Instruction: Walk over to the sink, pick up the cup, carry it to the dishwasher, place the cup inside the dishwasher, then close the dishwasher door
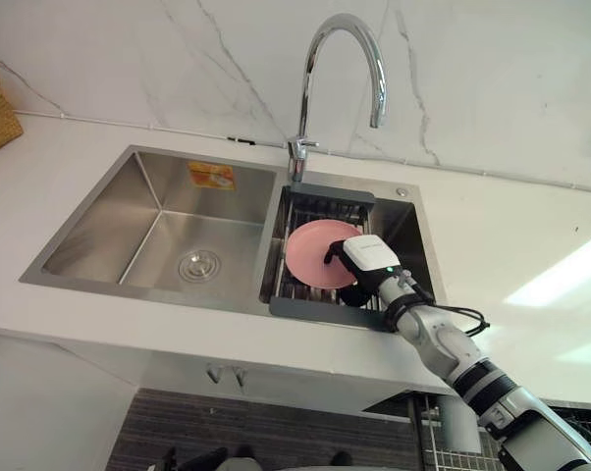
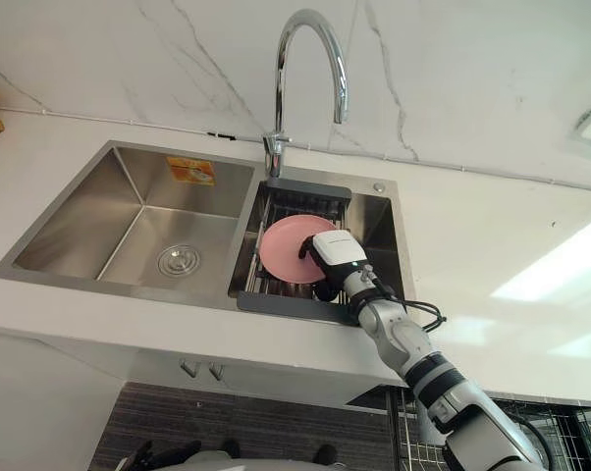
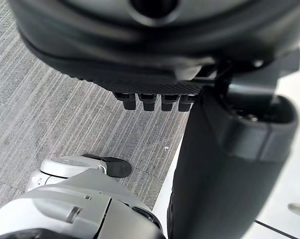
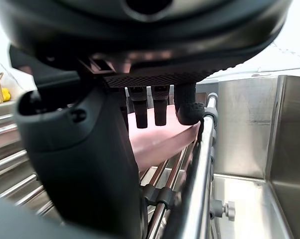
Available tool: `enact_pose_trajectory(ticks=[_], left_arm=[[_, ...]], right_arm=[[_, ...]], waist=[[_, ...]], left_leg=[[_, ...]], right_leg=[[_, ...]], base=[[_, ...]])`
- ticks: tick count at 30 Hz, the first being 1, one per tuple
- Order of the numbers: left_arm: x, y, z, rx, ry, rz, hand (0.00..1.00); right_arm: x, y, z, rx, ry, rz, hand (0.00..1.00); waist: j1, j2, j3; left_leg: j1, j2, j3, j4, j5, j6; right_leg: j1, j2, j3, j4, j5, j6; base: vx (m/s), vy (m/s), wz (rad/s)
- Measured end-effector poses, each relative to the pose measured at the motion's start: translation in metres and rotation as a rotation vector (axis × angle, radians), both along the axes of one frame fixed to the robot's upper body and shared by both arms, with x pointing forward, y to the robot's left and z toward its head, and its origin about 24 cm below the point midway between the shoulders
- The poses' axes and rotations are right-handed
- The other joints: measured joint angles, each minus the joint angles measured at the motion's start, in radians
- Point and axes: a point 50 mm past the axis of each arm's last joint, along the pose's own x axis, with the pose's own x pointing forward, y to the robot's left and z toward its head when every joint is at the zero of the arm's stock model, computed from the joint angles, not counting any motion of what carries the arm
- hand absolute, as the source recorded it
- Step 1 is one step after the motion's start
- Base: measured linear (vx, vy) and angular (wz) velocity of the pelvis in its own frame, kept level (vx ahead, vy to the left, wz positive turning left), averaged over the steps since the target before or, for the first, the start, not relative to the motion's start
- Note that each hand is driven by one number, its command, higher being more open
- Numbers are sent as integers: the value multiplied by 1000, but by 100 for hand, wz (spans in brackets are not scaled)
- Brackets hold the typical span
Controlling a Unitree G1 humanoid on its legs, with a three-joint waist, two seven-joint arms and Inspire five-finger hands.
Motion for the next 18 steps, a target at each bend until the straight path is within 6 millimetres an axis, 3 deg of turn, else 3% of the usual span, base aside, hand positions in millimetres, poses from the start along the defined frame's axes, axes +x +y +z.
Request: enact_pose_trajectory(ticks=[8,18], left_arm=[[-5,-5,-1,-4,-3,10,100],[-13,-5,-3,4,13,20,100]], right_arm=[[-5,-4,8,76,-65,3,0],[-3,-22,74,324,-403,-82,0]], waist=[[-7,29,15],[-14,41,13]], left_leg=[[3,0,3,1,0,0],[9,5,24,1,-8,-1]], right_leg=[[0,1,6,0,1,0],[-2,6,22,-4,2,-2]], base=[[1,3,-1],[2,4,-6]])
